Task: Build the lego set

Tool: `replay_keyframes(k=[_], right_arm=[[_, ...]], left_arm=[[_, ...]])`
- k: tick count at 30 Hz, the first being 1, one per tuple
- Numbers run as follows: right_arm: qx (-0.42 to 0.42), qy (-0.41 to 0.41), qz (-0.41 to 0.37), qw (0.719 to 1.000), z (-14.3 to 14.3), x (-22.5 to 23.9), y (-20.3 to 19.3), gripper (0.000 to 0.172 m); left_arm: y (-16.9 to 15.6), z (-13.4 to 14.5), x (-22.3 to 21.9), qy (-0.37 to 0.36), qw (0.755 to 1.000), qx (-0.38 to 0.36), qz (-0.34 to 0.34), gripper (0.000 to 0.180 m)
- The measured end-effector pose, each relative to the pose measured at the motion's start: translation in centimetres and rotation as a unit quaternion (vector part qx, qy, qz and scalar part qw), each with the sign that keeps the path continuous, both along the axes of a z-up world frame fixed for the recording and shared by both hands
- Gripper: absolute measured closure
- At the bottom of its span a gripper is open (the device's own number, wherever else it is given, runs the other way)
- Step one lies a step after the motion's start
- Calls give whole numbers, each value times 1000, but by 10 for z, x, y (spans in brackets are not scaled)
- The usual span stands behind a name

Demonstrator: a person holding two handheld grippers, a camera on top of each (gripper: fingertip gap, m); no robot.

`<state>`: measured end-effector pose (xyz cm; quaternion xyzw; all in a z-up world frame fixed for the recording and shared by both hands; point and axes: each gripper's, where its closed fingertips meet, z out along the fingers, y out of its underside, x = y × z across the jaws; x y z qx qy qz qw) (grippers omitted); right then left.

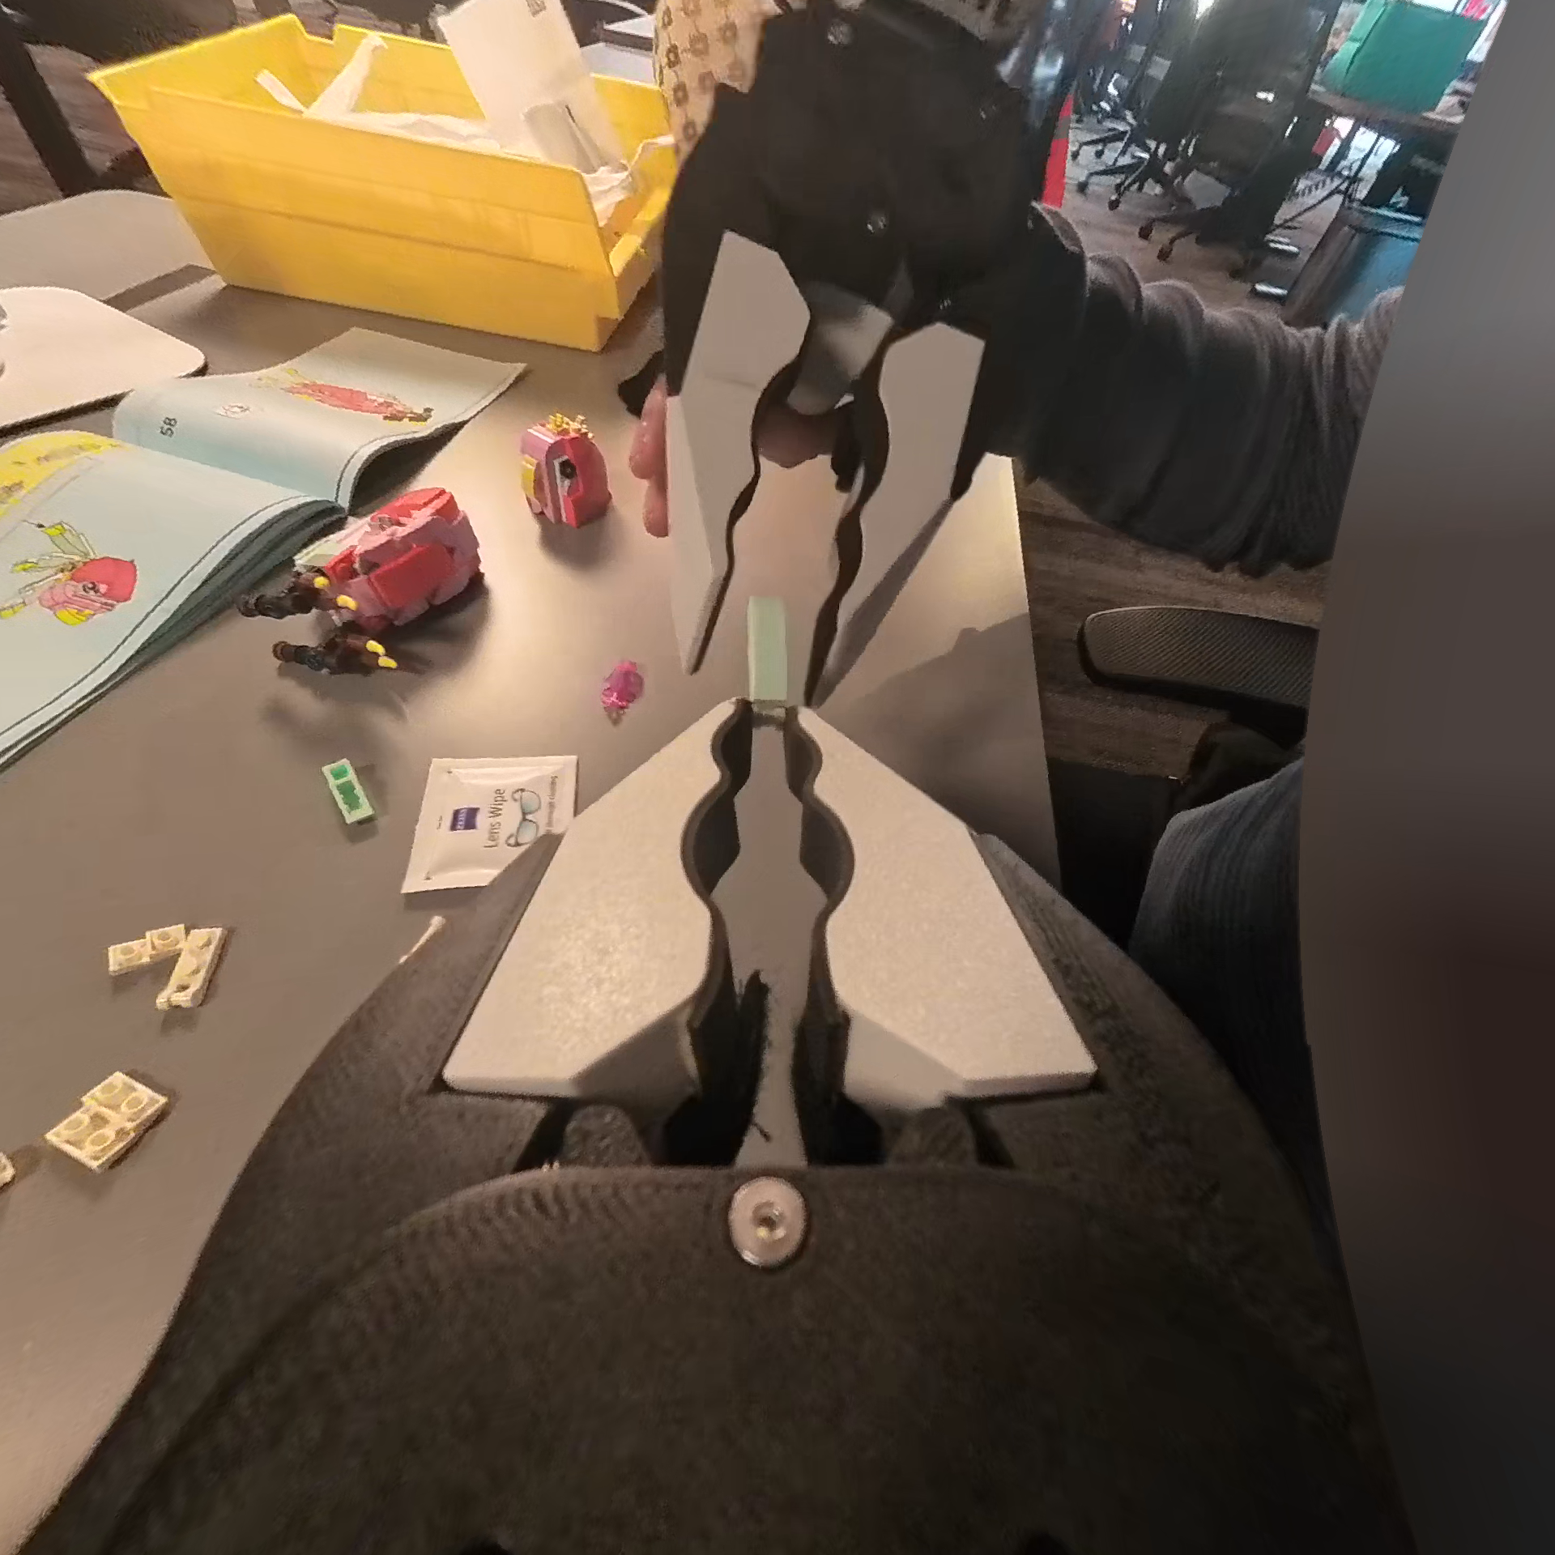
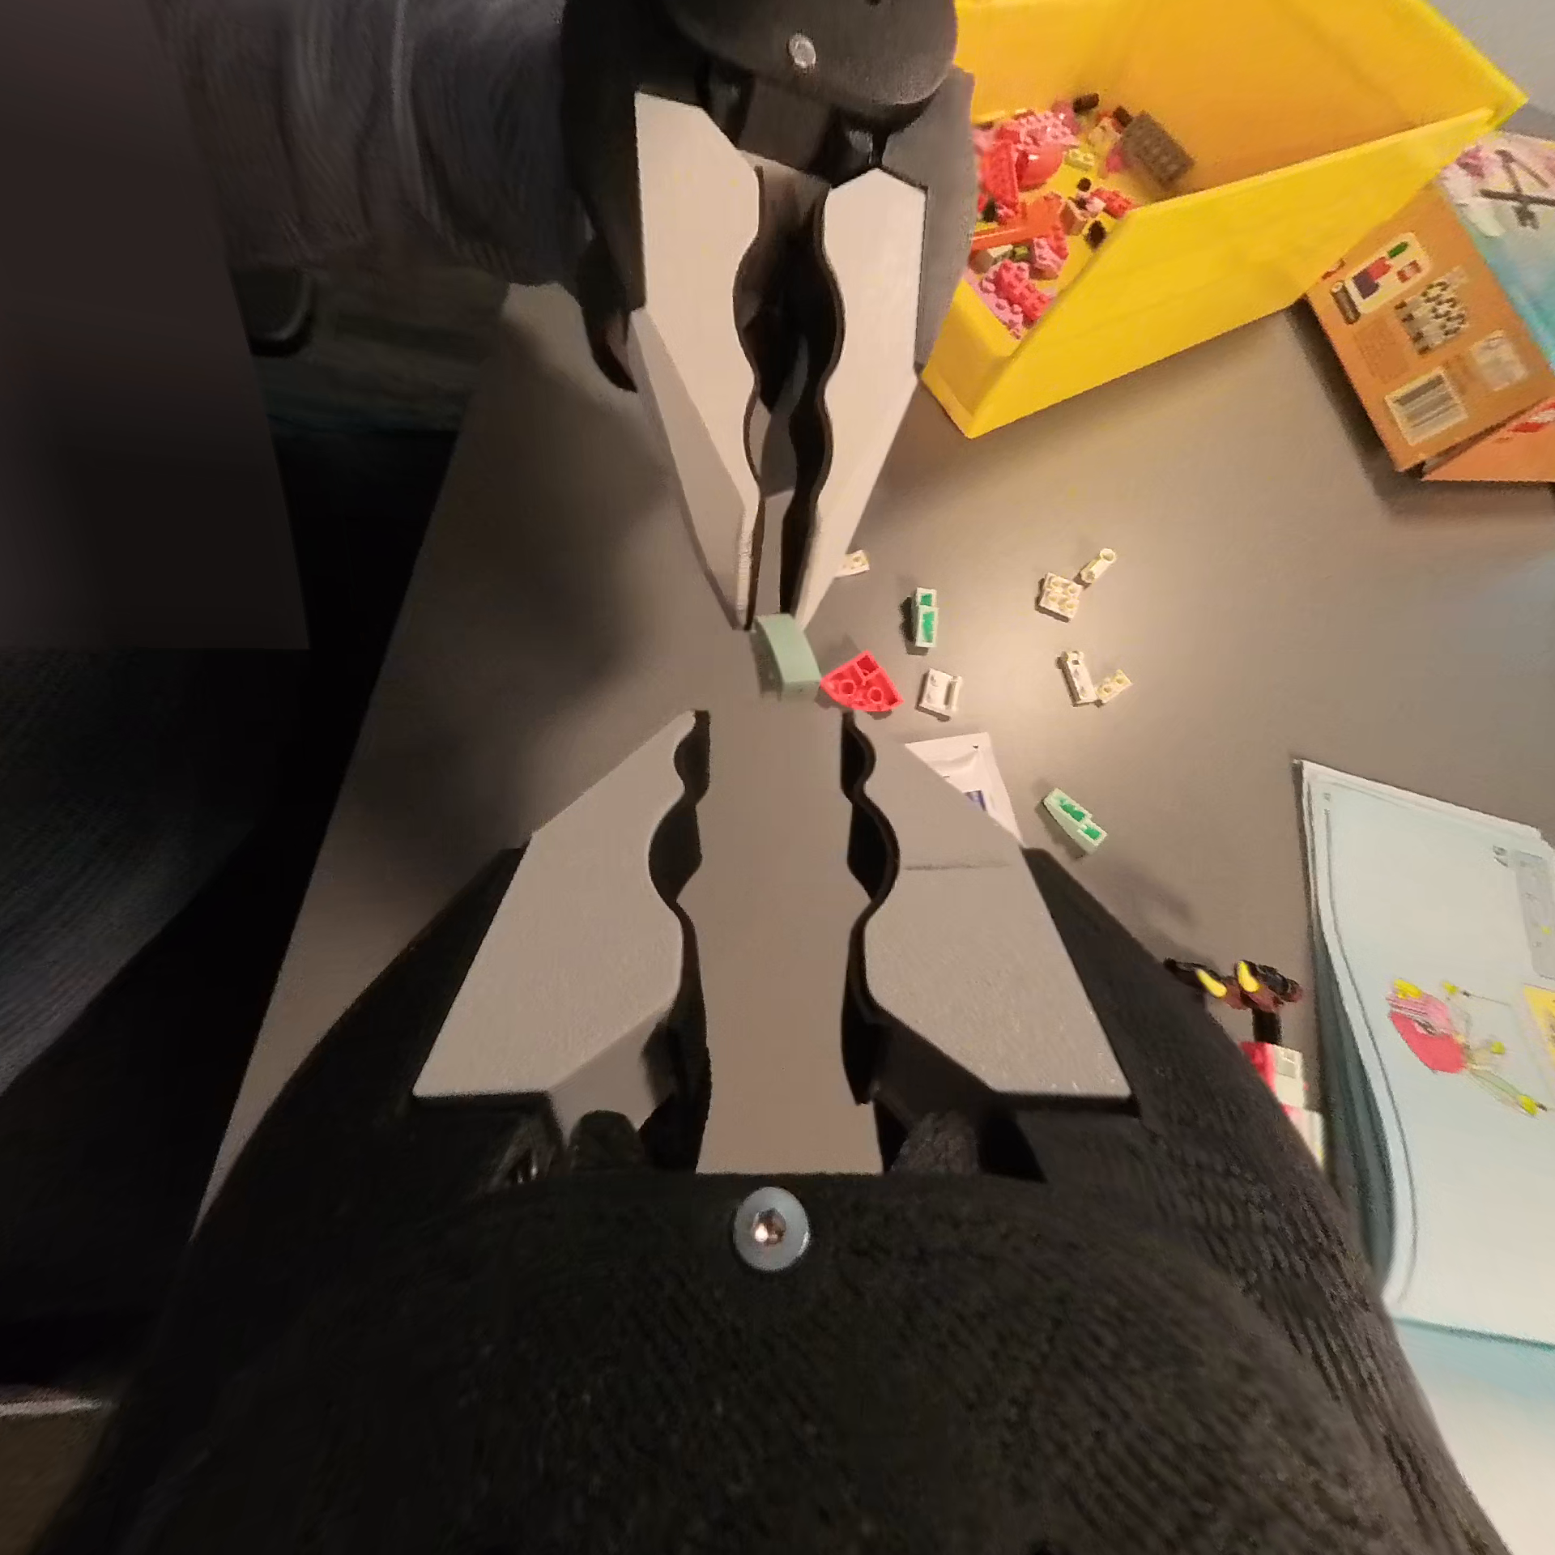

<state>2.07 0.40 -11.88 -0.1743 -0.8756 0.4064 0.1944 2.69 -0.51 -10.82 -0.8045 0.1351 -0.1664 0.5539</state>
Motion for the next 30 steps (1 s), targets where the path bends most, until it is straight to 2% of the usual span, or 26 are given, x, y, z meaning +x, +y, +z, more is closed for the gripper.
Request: replay_keyframes(k=[4, 7, 10, 15, 17, 20, 23, 30], right_arm=[[27, 57, -29, 998, 3, -6, 5, 125], [77, 152, -49, 984, 11, -13, 6, 122], [152, 261, -44, 952, 16, -14, -2, 122], [317, 385, -30, 866, 11, -21, -6, 130], [341, 404, -28, 849, 10, -23, -7, 133], [359, 407, -30, 839, 6, -27, -6, 142], [384, 422, -34, 820, 6, -30, -2, 158], [383, 409, -34, 827, 0, -30, -1, 160]], left_arm=[[1, 0, -6, -8, 1000, -11, 11, 174], [2, -1, -9, -19, 999, -23, 19, 174], [3, -3, -12, -28, 999, -33, 26, 174], [4, -6, -13, -41, 998, -43, 30, 174], [4, -6, -12, -44, 998, -47, 30, 174], [5, -6, -11, -48, 997, -50, 29, 174], [5, -6, -11, -54, 997, -53, 29, 174], [4, -10, -9, -73, 994, -71, 29, 174]])
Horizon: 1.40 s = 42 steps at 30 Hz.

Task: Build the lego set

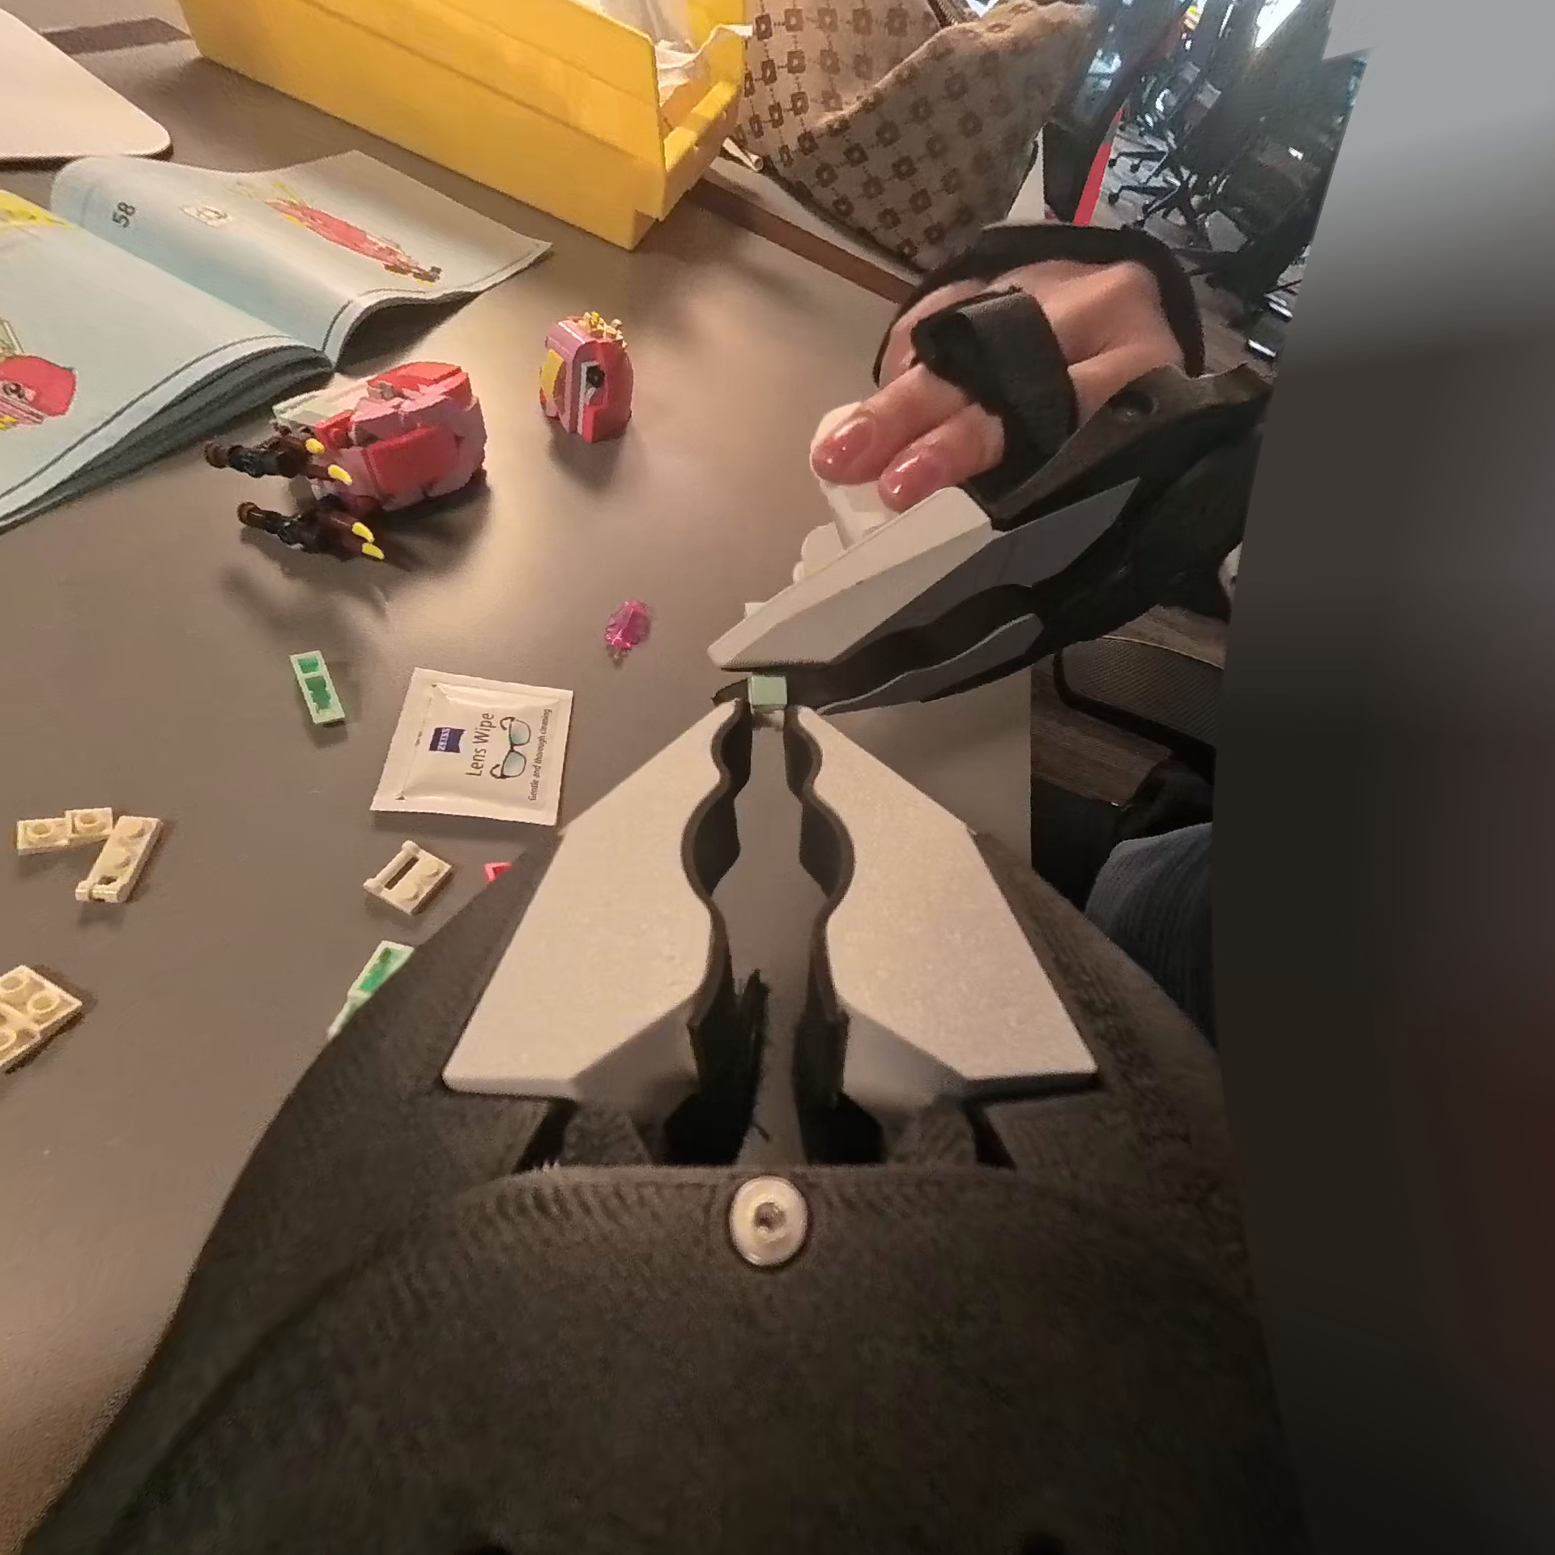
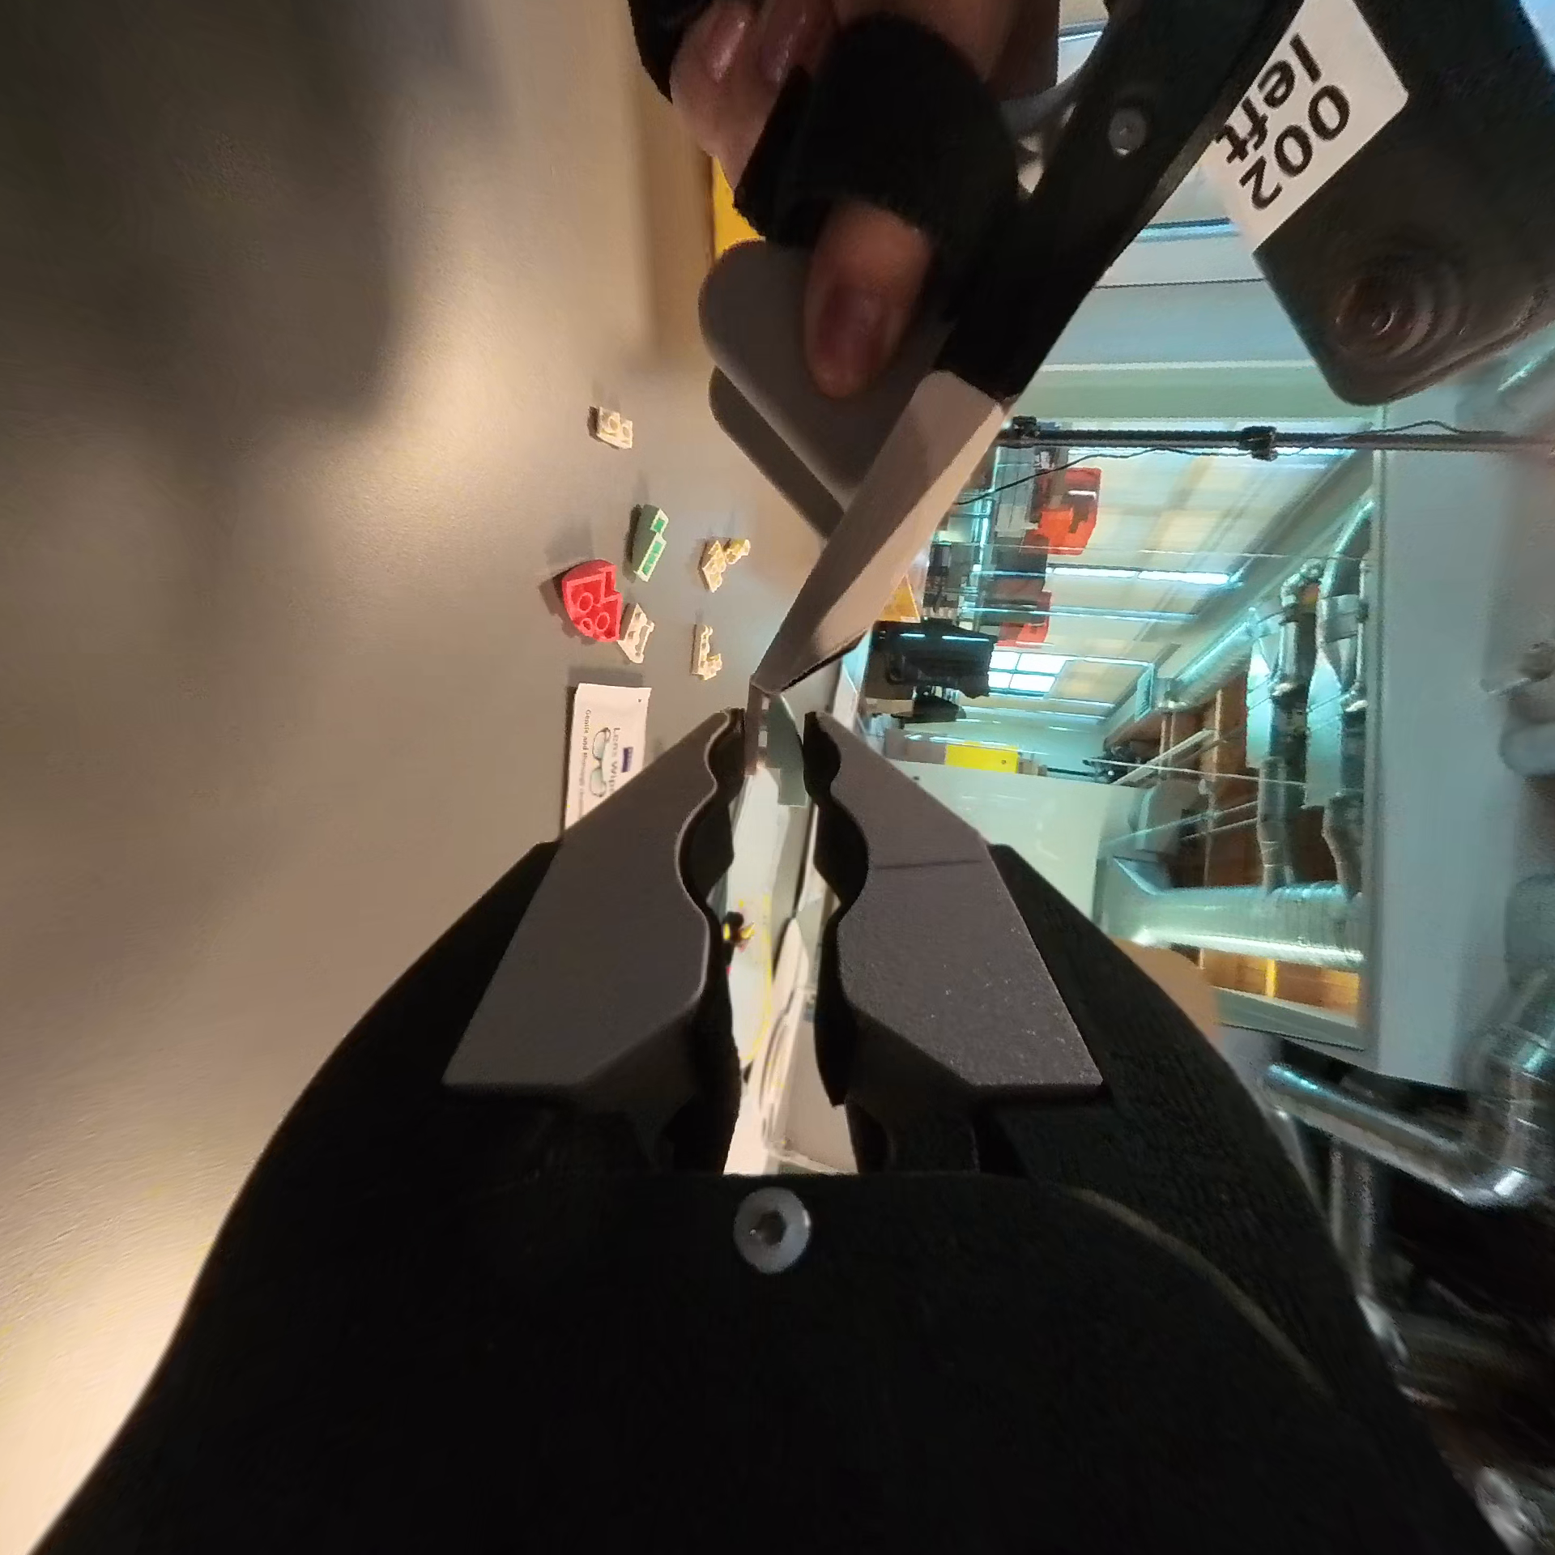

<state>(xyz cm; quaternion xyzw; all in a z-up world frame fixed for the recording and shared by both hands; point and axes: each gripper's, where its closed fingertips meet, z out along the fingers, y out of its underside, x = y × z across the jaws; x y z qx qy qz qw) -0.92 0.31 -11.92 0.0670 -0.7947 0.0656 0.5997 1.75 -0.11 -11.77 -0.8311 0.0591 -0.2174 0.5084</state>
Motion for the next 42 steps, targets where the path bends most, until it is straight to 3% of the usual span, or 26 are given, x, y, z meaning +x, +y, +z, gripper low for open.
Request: replay_keyframes(k=[11, 14, 16, 20, 31, 38, 42], right_arm=[[68, 5, -32, 997, -12, -4, 5, 161], [26, -24, -30, 999, -15, -3, 4, 161], [-60, -97, -37, 993, -20, 0, 3, 160], [-153, -162, -24, 975, -16, 4, 1, 160], [-155, -163, -50, 973, -19, 5, 1, 160], [-214, -219, -41, 951, -23, 12, -4, 160], [-199, -157, -33, 967, -14, 9, -3, 161]], left_arm=[[2, -10, -2, -16, 999, -36, 24, 175], [2, -11, -2, -32, 998, -39, 30, 175], [1, -13, 0, -55, 997, -47, 23, 174], [1, -7, 2, -137, 990, -42, 9, 174], [0, -9, 0, -166, 985, -37, 15, 174], [-2, -10, 2, -139, 989, -41, 7, 174], [-1, -3, -2, -149, 988, -22, 16, 174]])
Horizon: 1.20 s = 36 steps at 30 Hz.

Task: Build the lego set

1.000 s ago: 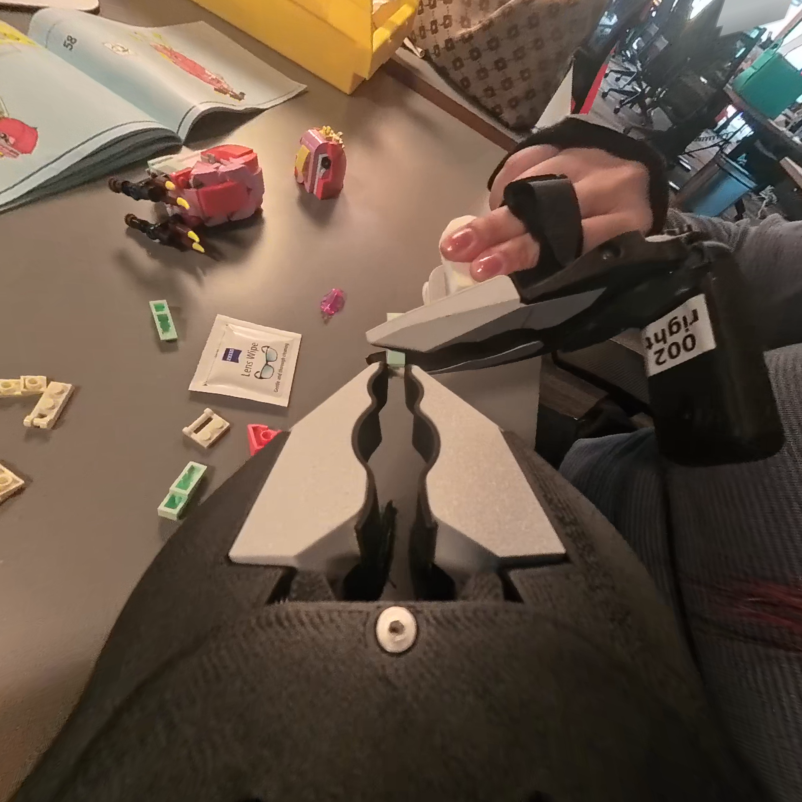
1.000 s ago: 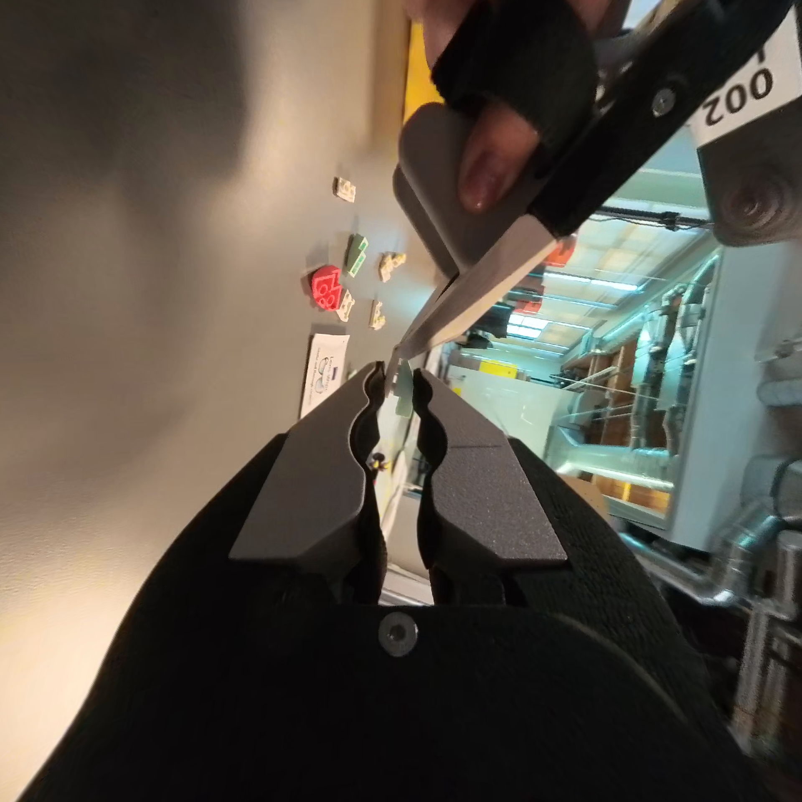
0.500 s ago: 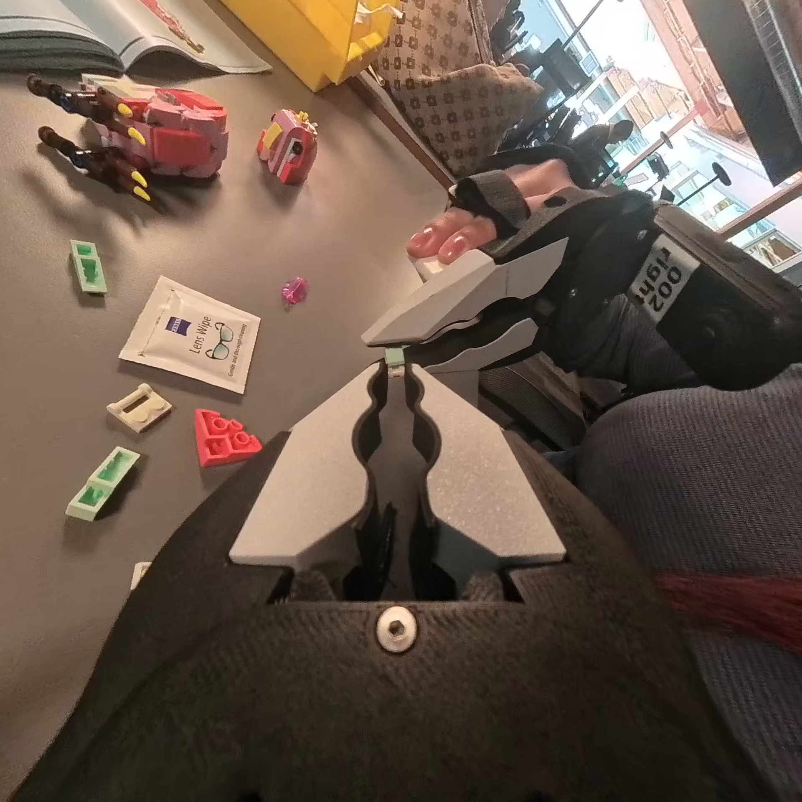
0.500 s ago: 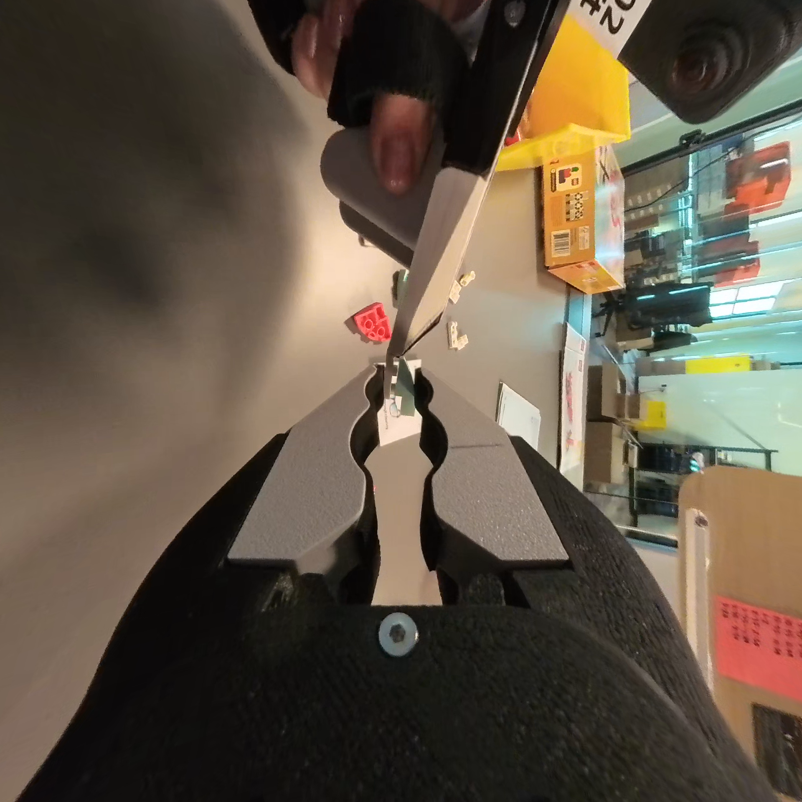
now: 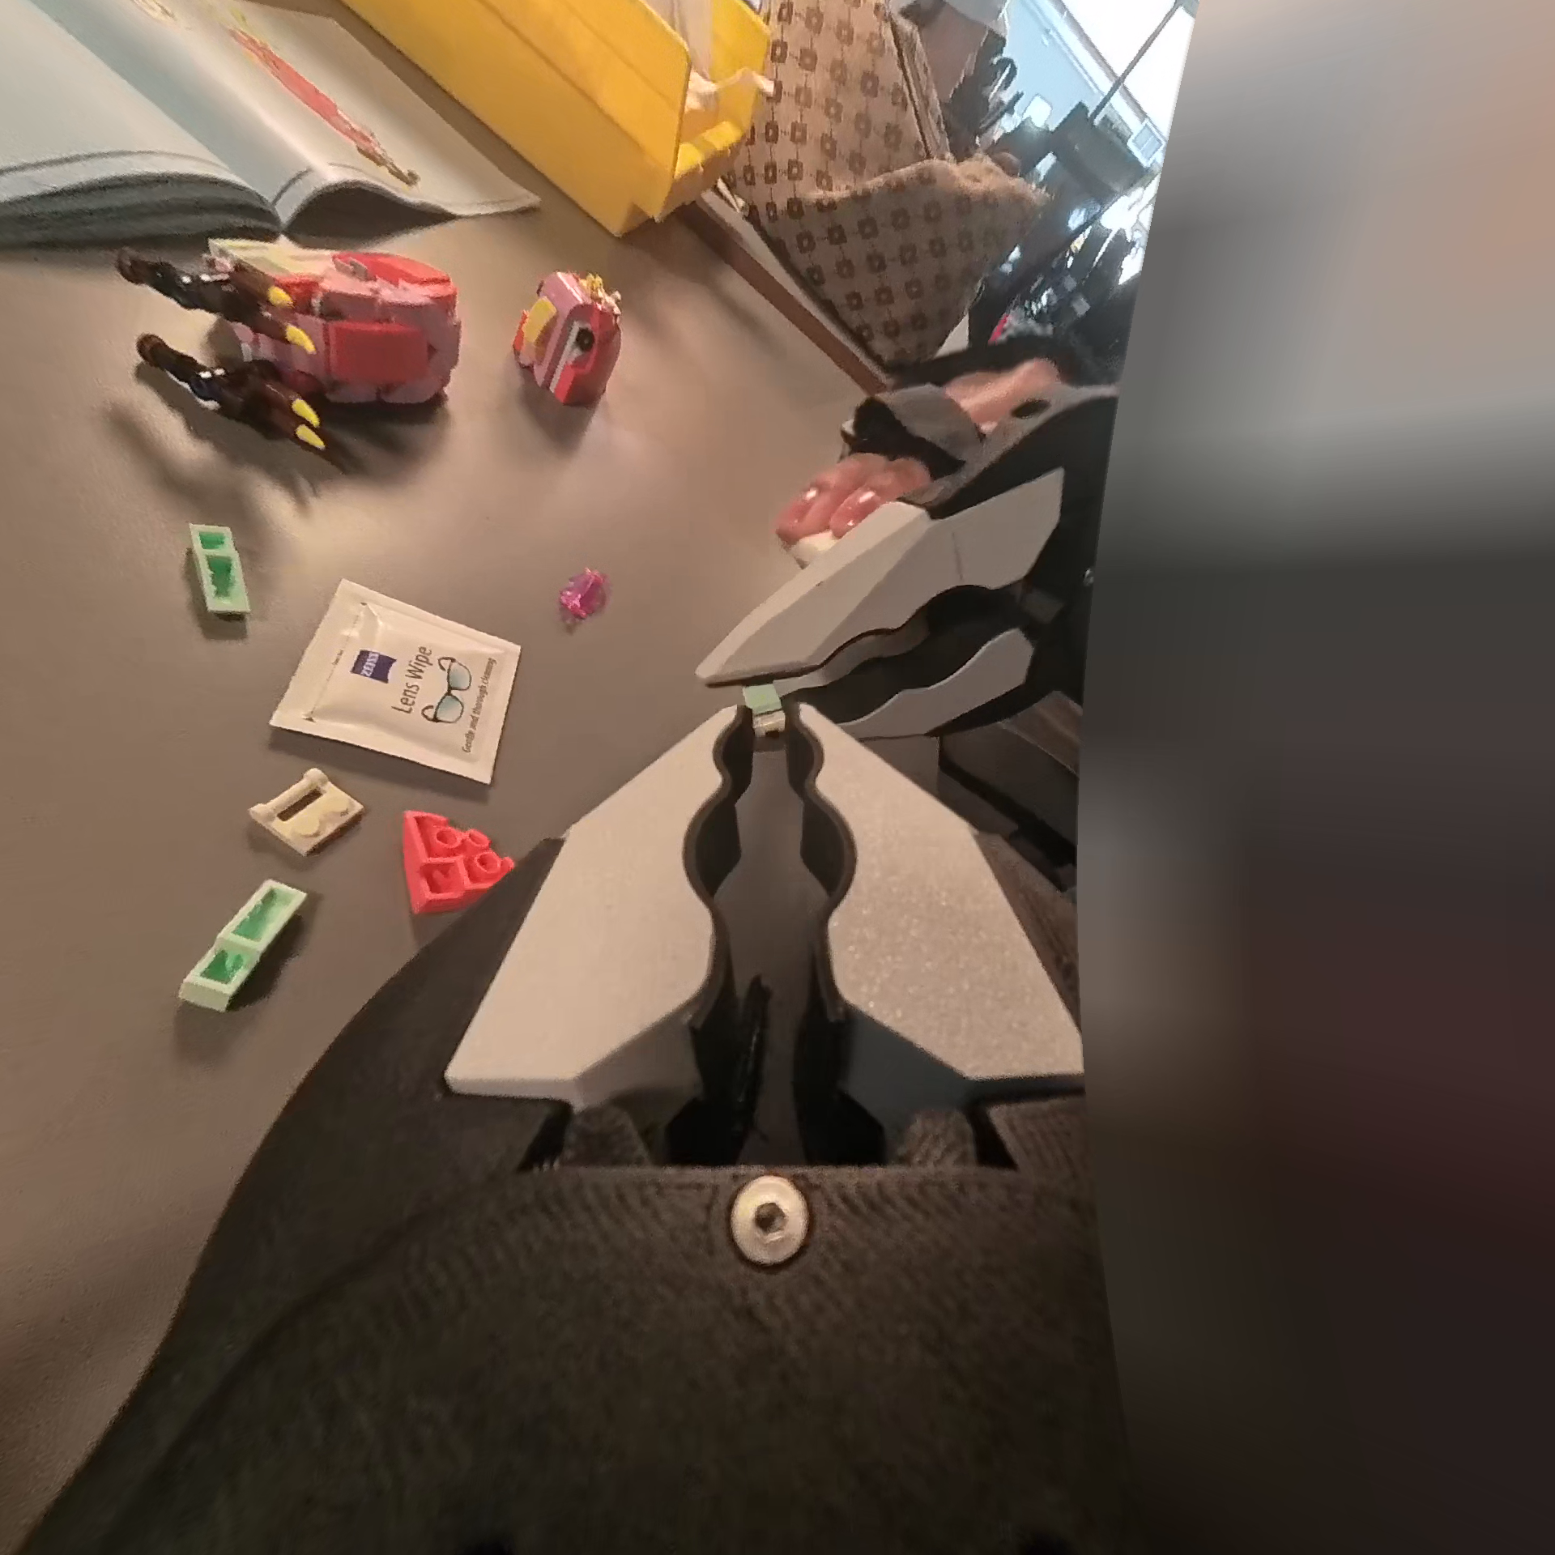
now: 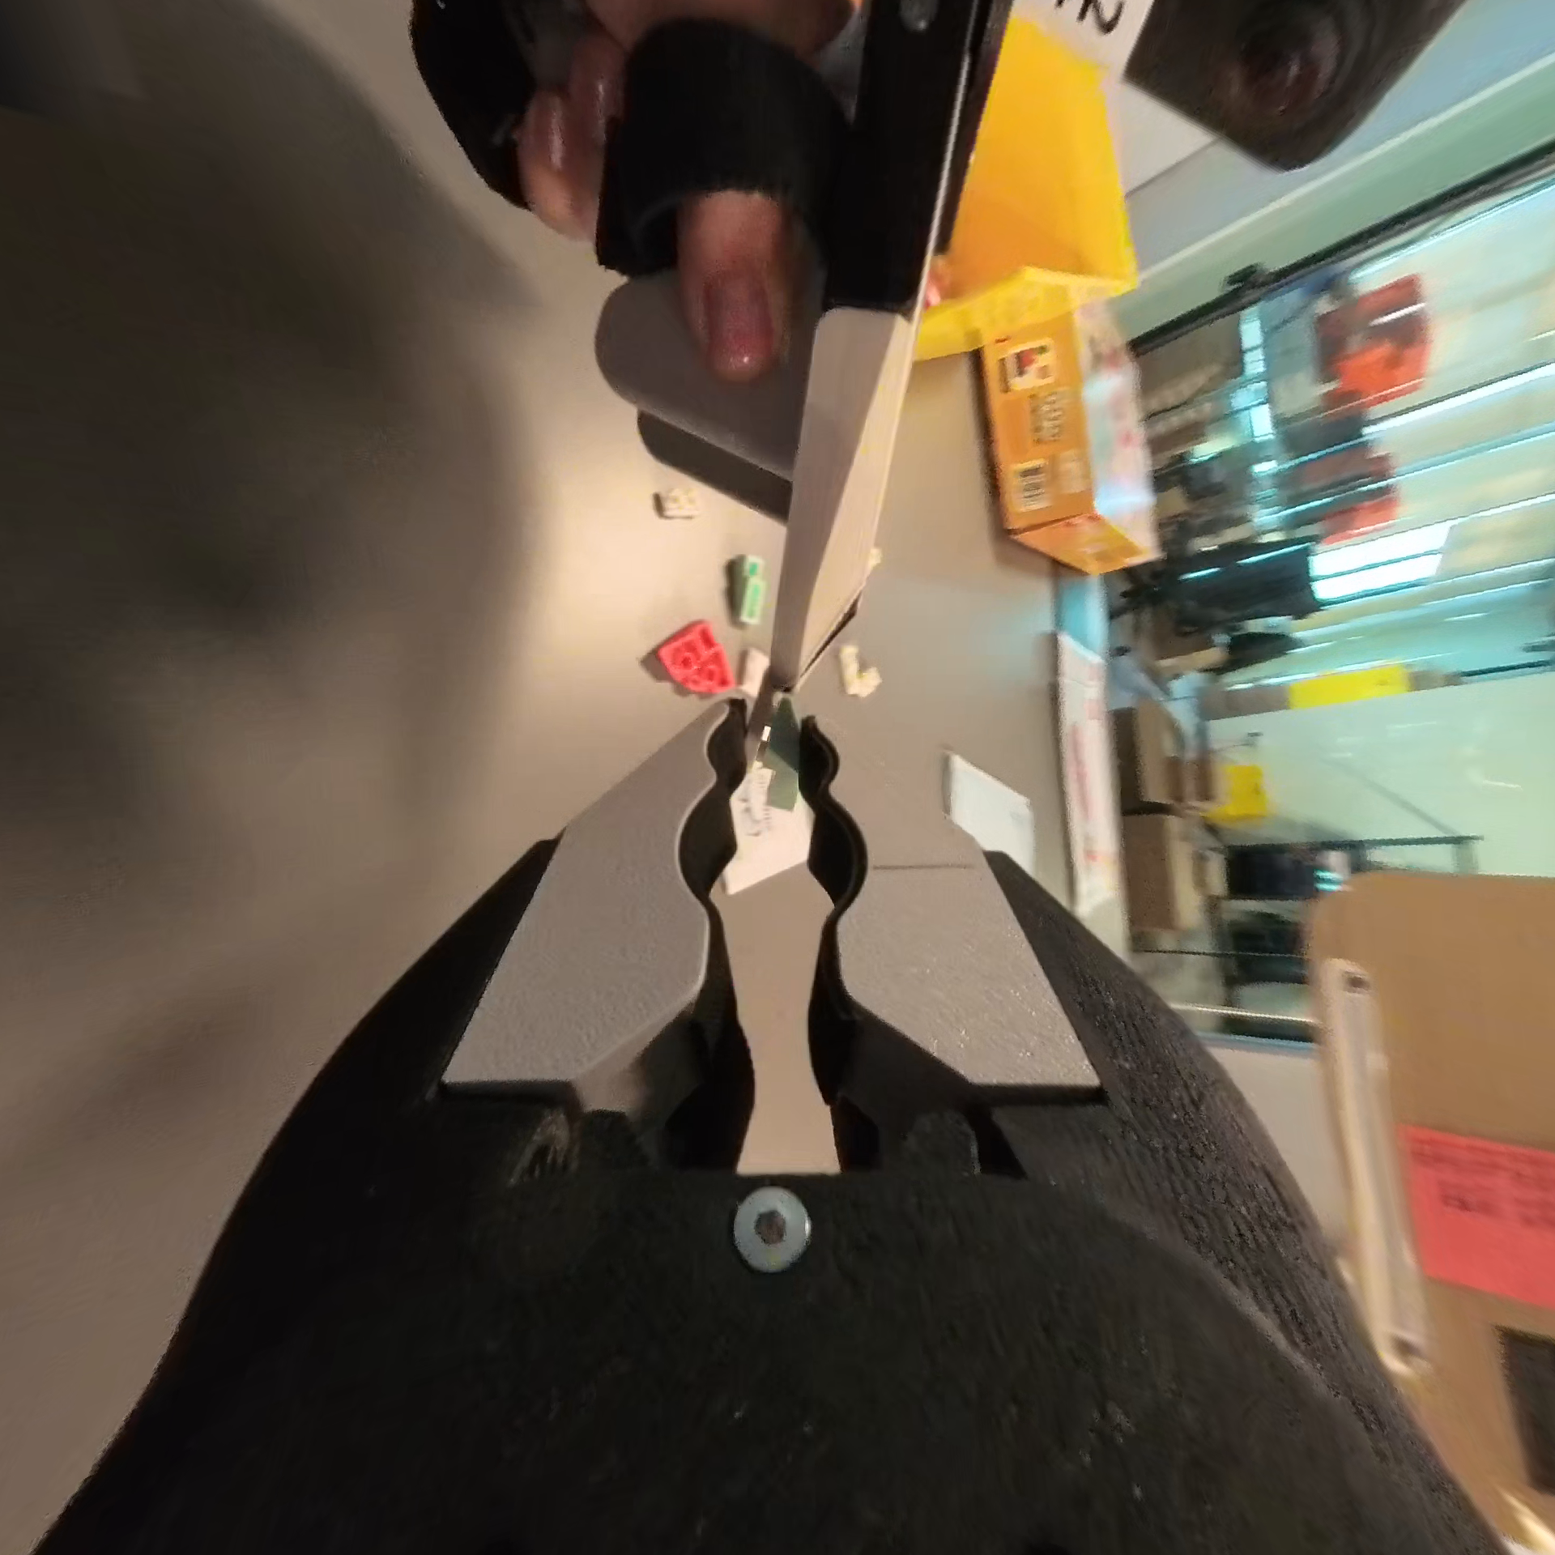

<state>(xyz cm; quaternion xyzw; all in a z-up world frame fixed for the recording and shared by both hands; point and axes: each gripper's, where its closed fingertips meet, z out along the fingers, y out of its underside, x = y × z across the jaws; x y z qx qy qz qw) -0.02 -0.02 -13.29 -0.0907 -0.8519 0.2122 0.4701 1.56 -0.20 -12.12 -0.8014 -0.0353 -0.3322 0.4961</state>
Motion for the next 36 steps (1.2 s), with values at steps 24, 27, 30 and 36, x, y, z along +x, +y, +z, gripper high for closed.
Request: replay_keyframes(k=[24, 27, 30, 36], right_arm=[[130, 116, 6, 985, -4, -5, -4, 162], [114, 115, 20, 987, -10, -4, -9, 162], [46, 108, 53, 992, -10, 6, -12, 137], [-190, 152, -28, 970, 17, 6, 50, 130]], left_arm=[[-2, -12, 0, 51, 998, -17, 41, 172], [-4, -19, 0, 73, 996, -32, 36, 174], [-9, -27, -9, 111, 991, -52, 51, 174], [-33, -52, -6, 210, 973, -101, 8, 174]])
